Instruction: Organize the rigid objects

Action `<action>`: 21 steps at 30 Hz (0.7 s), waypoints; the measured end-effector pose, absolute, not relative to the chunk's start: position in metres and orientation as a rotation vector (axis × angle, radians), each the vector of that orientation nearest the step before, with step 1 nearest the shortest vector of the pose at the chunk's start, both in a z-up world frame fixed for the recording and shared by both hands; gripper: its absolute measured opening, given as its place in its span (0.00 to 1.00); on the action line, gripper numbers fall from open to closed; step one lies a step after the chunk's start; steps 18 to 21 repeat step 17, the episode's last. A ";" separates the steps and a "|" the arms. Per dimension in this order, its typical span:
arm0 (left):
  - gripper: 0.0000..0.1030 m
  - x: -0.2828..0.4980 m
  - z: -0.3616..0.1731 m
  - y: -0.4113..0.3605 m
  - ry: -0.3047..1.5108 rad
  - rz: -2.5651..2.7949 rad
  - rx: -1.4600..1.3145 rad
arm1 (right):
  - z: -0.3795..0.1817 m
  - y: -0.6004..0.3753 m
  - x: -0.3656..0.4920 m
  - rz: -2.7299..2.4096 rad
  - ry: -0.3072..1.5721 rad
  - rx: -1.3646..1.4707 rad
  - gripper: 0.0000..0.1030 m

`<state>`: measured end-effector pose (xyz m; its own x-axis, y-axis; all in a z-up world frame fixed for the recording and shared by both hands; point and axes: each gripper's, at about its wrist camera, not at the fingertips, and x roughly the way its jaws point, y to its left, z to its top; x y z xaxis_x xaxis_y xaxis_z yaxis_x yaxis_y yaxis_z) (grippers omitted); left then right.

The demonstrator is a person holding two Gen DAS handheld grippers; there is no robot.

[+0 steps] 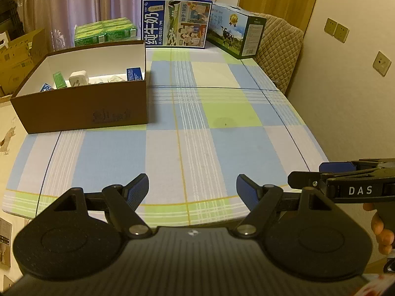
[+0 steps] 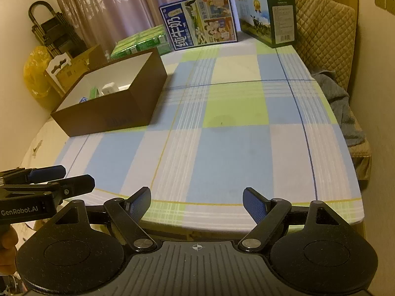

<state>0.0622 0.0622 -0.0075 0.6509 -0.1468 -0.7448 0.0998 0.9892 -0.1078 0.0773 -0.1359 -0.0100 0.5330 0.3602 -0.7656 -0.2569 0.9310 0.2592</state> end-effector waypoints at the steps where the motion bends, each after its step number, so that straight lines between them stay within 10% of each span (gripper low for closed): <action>1: 0.73 0.063 -0.008 0.062 0.852 -0.139 -0.059 | -0.011 -0.136 0.078 0.368 0.942 0.119 0.76; 21: 0.73 0.073 -0.013 0.059 0.864 -0.117 -0.067 | -0.016 -0.140 0.086 0.371 0.963 0.124 0.76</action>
